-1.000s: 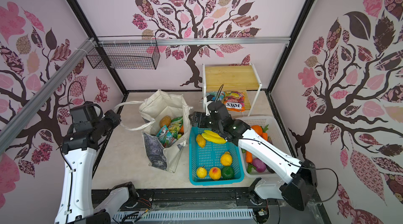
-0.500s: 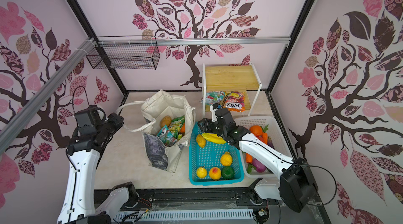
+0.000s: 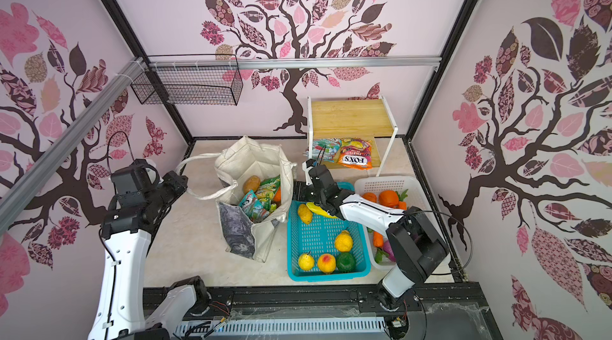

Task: Place the food into the grocery bag and tie it

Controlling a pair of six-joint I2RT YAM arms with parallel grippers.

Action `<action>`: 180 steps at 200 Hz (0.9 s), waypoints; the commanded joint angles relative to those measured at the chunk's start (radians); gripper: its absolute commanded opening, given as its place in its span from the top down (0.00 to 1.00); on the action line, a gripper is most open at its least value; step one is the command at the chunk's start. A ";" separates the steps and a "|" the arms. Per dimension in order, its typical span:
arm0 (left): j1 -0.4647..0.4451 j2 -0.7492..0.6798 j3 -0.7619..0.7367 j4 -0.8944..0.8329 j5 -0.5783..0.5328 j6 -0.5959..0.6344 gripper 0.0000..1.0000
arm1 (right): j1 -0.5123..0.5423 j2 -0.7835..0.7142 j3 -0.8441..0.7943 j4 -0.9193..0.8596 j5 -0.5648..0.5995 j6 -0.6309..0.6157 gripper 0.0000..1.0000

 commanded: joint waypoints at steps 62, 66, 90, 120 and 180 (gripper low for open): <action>0.010 -0.022 -0.019 0.043 0.094 -0.041 1.00 | 0.030 -0.009 0.018 0.021 0.148 0.022 0.99; 0.010 -0.025 -0.014 0.040 0.100 -0.042 1.00 | 0.031 -0.026 0.018 -0.002 0.158 0.009 1.00; 0.011 -0.032 0.034 0.026 0.117 -0.051 1.00 | 0.027 -0.151 0.017 -0.173 0.240 -0.047 1.00; 0.010 -0.034 0.117 -0.013 0.085 -0.036 1.00 | -0.001 -0.265 0.155 -0.434 0.216 -0.063 1.00; 0.002 -0.031 0.278 -0.074 0.236 -0.086 1.00 | 0.003 -0.314 0.396 -0.631 0.186 -0.142 1.00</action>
